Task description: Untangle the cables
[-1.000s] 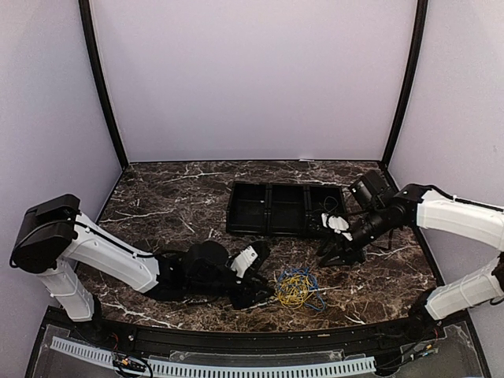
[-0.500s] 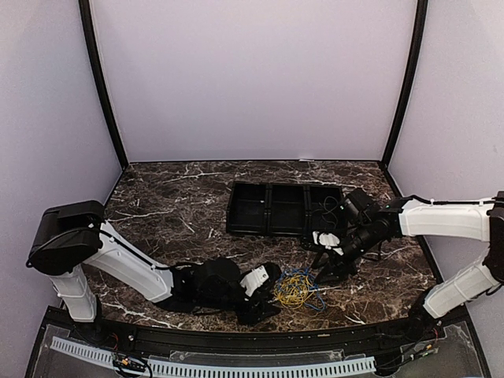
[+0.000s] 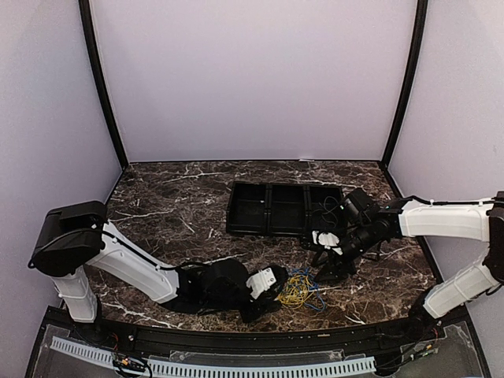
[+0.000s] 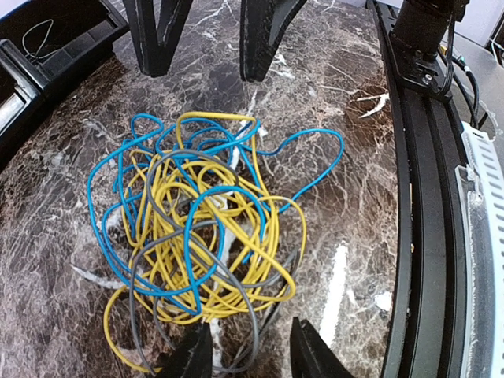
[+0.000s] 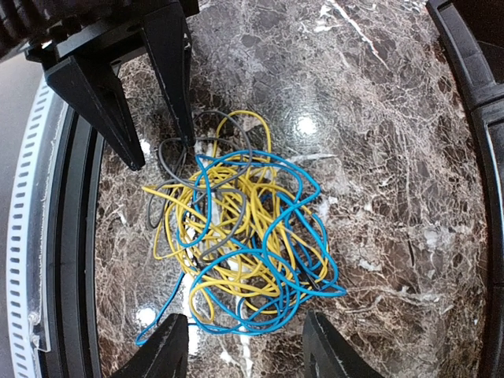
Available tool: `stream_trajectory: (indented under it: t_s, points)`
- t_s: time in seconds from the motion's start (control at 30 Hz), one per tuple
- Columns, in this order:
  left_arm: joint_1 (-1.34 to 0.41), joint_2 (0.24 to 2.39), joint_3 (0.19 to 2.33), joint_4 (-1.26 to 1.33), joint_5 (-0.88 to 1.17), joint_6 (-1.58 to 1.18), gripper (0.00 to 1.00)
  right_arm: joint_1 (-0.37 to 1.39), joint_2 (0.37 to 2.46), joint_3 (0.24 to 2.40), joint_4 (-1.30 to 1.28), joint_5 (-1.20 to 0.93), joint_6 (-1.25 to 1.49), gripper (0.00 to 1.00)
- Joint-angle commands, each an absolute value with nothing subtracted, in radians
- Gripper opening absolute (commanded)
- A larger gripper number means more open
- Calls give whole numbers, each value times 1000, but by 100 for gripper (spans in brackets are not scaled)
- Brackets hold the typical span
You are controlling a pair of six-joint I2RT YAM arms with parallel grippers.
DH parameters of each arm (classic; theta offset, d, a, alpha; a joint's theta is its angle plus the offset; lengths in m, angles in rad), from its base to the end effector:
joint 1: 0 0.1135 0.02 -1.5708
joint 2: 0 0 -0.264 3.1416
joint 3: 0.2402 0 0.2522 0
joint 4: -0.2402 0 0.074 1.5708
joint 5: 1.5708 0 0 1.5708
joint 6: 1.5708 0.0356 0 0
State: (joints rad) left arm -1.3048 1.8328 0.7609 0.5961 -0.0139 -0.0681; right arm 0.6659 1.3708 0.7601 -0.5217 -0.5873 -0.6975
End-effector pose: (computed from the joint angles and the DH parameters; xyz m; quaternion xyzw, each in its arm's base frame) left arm 0.0940 -0.3431 0.1319 0.4920 0.6978 -0.3253 0.4064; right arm 0.1818 0.1679 0.1871 -0.6376 0.6858 0.2792 0.2126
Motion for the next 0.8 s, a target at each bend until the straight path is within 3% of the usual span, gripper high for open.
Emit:
stream_trajectory:
  t_s: [0.0, 0.23, 0.3, 0.47, 0.77]
  points:
    - [-1319, 1848, 788, 573, -43, -16, 34, 675, 1376, 755, -502, -583, -690, 52]
    - [-1333, 1853, 795, 558, -81, -6, 24, 675, 1382, 756, -505, -588, -692, 52]
    - [-1339, 1853, 791, 560, -110, 7, 12, 675, 1379, 756, -511, -592, -699, 52]
    - [-1358, 1831, 767, 577, -187, 29, 2, 675, 1365, 757, -520, -606, -708, 51]
    - [-1360, 1701, 632, 714, -239, -66, 0, 780, 1330, 805, -435, -634, -723, 73]
